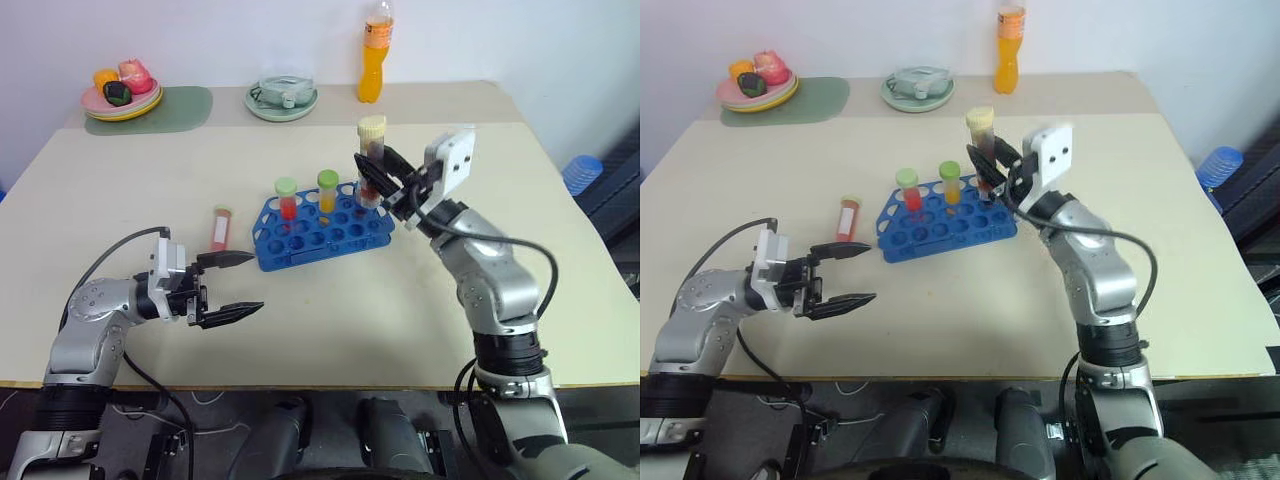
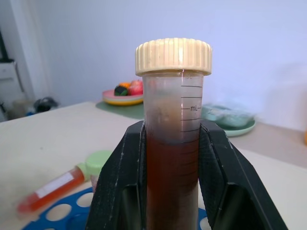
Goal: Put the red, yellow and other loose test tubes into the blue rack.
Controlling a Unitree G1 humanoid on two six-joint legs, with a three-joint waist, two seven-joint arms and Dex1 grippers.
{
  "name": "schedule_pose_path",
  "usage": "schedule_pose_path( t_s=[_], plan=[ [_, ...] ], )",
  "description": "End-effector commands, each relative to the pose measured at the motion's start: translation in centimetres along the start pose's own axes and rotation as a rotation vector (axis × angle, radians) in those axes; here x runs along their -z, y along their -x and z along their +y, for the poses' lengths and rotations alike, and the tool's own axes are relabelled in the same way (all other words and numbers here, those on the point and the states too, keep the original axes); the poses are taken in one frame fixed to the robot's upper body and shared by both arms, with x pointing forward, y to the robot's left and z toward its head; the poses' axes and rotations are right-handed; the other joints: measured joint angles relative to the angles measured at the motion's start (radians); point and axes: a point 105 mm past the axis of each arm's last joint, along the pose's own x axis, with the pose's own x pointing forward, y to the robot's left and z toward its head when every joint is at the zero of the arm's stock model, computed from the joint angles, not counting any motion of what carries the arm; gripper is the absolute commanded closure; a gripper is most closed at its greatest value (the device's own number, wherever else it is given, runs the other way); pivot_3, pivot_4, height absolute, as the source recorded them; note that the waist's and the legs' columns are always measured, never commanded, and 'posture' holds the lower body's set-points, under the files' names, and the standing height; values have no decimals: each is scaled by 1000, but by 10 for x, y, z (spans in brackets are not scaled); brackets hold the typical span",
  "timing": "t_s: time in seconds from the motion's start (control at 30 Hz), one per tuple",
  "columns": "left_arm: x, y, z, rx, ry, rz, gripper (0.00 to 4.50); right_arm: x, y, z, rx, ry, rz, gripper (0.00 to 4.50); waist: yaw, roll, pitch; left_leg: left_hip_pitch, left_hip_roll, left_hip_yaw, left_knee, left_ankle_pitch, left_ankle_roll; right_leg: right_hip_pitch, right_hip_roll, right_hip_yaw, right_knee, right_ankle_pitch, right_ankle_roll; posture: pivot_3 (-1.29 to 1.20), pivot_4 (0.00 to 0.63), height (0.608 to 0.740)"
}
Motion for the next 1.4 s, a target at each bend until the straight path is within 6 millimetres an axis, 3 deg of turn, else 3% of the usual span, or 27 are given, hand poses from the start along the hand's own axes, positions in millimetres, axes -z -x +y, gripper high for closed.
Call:
schedule_pose_path(
  t_s=[0.03,0.4,0.6,0.87,1.4],
  plan=[
    [-12,7,3,-31,-29,-27,0,1,1,5,22,59,-82,3643,-6,0,0,0,0,0,0,0,1,0,0,0,1,0,0,0,150,740],
    [-17,7,3,-60,-25,-36,0,53,2,-18,195,98,-59,3643,-20,1,0,4,0,0,-4,1,-1,-2,1,2,6,0,-1,0,150,740],
    [-19,7,2,-64,-27,-33,0,63,3,-25,229,95,-54,3643,-20,1,0,5,0,0,-5,3,-4,-1,1,3,6,0,-2,0,150,740],
    [-22,8,2,-65,-29,-26,0,79,1,-11,202,65,-37,3643,-21,0,0,18,1,0,-13,2,-3,3,1,6,6,-2,-5,0,150,740],
    [-23,9,2,-69,-34,-21,0,84,0,9,150,61,-29,3643,-23,0,0,18,2,0,-14,2,-4,3,3,6,6,-2,-5,0,150,740]
  ],
)
